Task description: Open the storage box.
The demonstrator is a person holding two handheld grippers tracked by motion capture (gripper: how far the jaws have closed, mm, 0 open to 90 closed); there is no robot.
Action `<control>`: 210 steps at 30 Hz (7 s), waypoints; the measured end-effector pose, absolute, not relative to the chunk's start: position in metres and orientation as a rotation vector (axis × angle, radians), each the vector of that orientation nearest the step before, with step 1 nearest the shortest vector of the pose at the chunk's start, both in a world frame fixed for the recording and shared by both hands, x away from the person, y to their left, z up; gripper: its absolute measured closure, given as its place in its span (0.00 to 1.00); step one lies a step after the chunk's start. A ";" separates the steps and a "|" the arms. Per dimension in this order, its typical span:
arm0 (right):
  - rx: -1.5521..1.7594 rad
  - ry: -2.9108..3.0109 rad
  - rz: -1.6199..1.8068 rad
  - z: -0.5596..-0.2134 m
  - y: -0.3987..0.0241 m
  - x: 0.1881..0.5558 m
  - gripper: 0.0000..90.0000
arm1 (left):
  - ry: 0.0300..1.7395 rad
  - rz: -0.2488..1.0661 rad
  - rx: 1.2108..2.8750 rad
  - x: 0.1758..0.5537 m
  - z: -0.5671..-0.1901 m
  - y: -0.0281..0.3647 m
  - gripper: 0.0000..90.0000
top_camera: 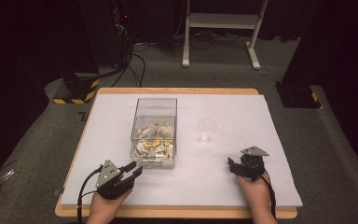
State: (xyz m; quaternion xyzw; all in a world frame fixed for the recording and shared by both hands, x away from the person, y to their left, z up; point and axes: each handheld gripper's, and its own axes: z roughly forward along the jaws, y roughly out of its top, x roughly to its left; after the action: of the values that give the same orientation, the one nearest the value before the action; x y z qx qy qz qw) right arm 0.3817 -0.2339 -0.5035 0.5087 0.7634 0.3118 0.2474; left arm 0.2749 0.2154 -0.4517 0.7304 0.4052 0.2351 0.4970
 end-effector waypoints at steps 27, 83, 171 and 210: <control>1.386 2.083 0.853 -0.503 -0.234 0.382 0.27 | 1.090 0.719 1.717 0.326 -0.440 0.222 0.69; 1.381 2.085 0.854 -0.503 -0.234 0.382 0.28 | 1.154 0.691 1.652 0.283 -0.464 0.220 0.80; 1.384 2.046 0.931 -0.485 -0.238 0.372 0.45 | 1.251 0.609 1.862 0.337 -0.502 0.304 0.22; 1.167 2.100 1.066 -0.441 -0.172 0.355 0.48 | 1.242 0.629 1.895 0.338 -0.503 0.301 0.23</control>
State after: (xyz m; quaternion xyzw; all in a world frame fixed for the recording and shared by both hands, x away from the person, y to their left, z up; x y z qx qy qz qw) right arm 0.3548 -0.1718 -0.4413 0.4293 0.7728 0.3923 0.2540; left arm 0.3376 0.3011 -0.5030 0.7438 0.4876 0.2468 0.3848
